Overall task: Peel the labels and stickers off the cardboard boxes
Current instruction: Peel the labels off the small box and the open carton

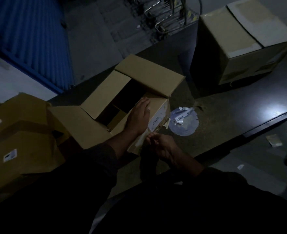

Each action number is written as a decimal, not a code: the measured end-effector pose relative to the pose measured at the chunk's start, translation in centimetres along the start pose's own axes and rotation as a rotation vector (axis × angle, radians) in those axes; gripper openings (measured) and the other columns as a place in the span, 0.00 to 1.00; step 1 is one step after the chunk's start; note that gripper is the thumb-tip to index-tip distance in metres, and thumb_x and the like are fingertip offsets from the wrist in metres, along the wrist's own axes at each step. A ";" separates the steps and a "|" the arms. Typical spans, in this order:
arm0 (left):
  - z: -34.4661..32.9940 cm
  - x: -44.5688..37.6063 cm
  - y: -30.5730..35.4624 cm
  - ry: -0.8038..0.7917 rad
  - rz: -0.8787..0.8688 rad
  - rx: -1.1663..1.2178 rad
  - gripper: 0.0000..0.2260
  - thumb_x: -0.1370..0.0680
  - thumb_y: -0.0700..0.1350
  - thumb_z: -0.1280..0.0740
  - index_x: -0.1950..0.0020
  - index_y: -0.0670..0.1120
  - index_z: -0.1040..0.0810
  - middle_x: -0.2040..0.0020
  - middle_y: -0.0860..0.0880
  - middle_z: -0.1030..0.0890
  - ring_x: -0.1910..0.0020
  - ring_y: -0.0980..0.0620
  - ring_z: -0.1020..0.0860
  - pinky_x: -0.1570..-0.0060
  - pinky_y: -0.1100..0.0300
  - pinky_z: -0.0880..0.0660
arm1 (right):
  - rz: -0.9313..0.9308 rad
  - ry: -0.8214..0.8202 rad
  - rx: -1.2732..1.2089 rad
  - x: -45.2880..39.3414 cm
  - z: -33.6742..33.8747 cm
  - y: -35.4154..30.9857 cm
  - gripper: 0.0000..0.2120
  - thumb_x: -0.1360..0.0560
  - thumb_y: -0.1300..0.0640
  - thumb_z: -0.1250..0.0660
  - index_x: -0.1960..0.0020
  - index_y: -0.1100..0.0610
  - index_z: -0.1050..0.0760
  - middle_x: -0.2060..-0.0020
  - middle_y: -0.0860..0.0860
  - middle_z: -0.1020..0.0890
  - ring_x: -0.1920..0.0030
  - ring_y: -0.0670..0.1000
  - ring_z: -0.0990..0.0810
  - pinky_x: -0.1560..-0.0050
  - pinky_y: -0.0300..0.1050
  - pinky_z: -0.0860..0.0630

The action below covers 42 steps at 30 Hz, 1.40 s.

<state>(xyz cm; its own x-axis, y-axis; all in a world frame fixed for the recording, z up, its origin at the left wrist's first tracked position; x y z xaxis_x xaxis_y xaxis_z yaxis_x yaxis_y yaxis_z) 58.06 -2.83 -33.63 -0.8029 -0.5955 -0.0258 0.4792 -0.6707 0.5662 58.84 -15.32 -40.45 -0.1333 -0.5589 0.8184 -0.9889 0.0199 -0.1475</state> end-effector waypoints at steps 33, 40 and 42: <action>0.8 0.0 -0.4 -0.004 0.001 0.066 0.18 0.17 0.39 0.44 0.27 0.42 0.29 0.26 0.45 0.31 0.26 0.51 0.35 0.28 0.58 0.38 | 0.695 0.005 0.728 3.0 -1.4 -3.9 0.09 0.30 0.59 0.23 0.52 0.60 0.19 0.59 0.55 0.14 0.56 0.53 0.14 0.48 0.59 0.18; 0.8 0.0 -0.5 0.001 0.007 0.059 0.18 0.17 0.39 0.44 0.27 0.41 0.29 0.26 0.45 0.31 0.26 0.50 0.35 0.28 0.59 0.39 | 0.726 0.046 0.732 2.9 -1.5 -3.6 0.08 0.30 0.59 0.23 0.53 0.59 0.18 0.60 0.54 0.14 0.56 0.53 0.14 0.49 0.59 0.17; 0.7 0.0 -0.6 0.000 0.011 0.054 0.18 0.17 0.39 0.44 0.27 0.42 0.29 0.26 0.45 0.31 0.26 0.50 0.35 0.29 0.62 0.40 | 0.731 0.063 0.723 2.9 -1.5 -3.6 0.07 0.30 0.60 0.23 0.53 0.60 0.18 0.59 0.55 0.14 0.57 0.53 0.14 0.50 0.58 0.17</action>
<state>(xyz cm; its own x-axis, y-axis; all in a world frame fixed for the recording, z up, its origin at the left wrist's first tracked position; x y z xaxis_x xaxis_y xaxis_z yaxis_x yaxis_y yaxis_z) 57.55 -2.14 -33.38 -0.7975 -0.6031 -0.0194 0.4684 -0.6390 0.6102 61.94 -15.77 -36.66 -0.7101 -0.5658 0.4191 -0.3914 -0.1777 -0.9029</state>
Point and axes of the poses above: each hand's wrist, its own x-axis away from the middle knuckle, its own z-axis out of the back of the hand, y = z × x, the point moved 3 cm from there along -x, towards the middle knuckle
